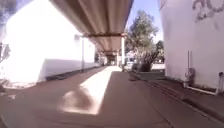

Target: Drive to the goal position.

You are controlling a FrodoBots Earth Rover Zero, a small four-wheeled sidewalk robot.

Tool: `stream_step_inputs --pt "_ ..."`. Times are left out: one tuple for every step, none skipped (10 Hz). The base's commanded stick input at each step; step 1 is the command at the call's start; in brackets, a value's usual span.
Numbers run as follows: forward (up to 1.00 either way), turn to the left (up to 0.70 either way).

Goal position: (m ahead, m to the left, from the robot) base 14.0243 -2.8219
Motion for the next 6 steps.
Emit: stream_step_inputs --pt "0.85 0.0" --pt "0.85 0.0" --pt "0.85 0.0" --pt "0.85 0.0" --pt "0.85 0.0" --pt "0.85 0.0"
